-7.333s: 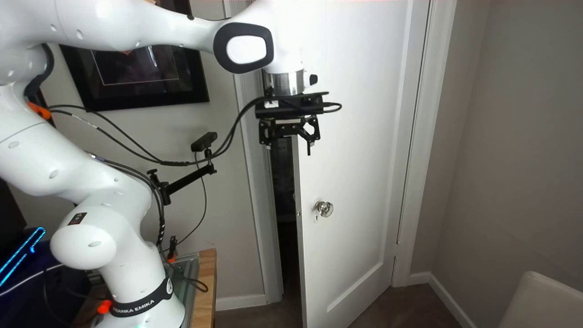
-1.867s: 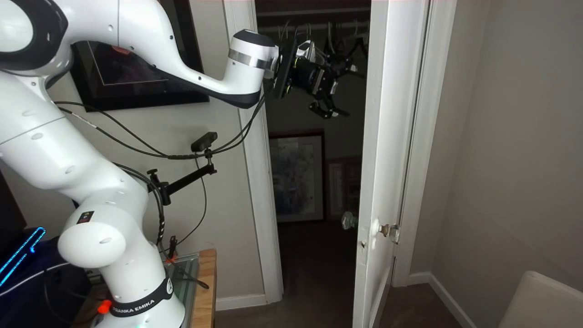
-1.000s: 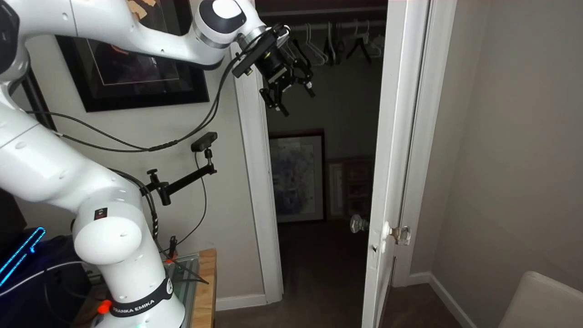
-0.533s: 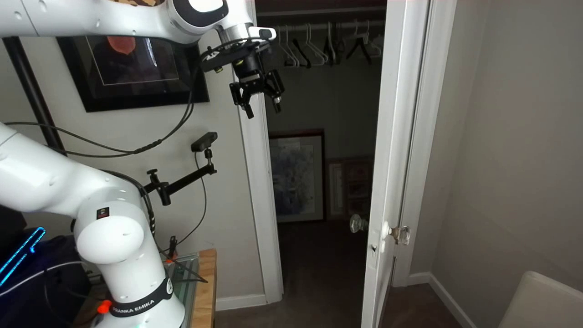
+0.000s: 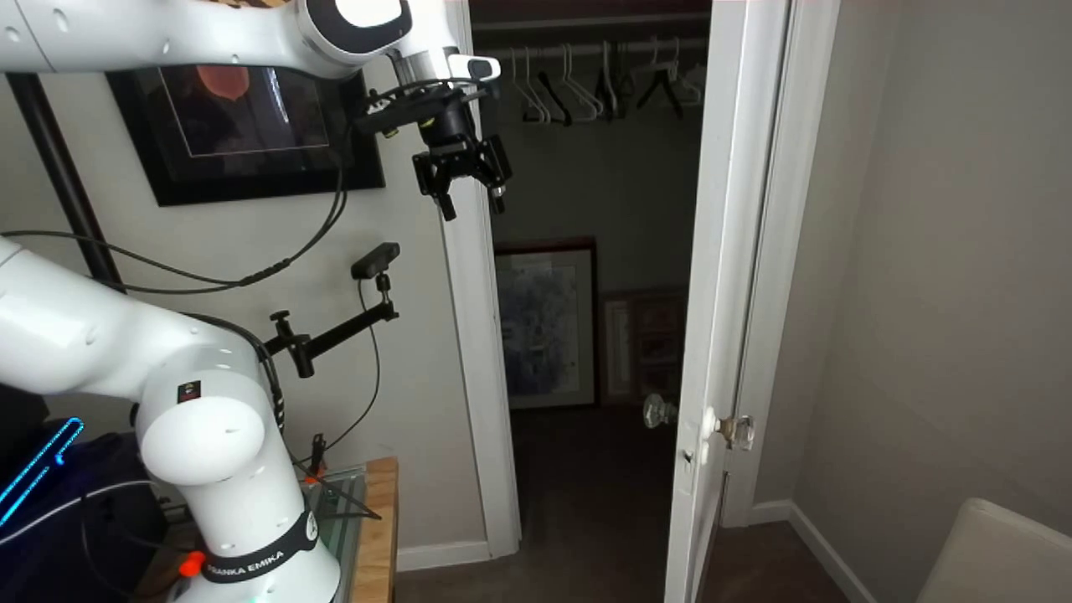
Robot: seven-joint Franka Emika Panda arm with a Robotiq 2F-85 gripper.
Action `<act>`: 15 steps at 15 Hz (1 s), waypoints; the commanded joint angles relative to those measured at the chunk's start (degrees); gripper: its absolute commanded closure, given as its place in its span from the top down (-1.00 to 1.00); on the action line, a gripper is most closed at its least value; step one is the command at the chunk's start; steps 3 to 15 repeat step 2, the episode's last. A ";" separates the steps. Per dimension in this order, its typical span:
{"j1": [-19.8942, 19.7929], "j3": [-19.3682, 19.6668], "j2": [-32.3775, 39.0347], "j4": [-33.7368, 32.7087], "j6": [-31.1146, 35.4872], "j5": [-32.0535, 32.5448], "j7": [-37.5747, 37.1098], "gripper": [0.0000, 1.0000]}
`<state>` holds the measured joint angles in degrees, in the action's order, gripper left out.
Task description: Open the closet door.
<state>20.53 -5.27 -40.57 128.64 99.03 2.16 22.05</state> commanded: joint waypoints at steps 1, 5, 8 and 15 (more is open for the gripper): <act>-0.87 -0.58 0.03 -0.16 -0.11 -0.45 0.40 1.00; -0.87 -0.58 0.03 -0.16 -0.11 -0.48 0.40 1.00; -0.87 -0.58 0.03 -0.16 -0.11 -0.48 0.40 1.00; -0.87 -0.58 0.03 -0.16 -0.11 -0.48 0.40 1.00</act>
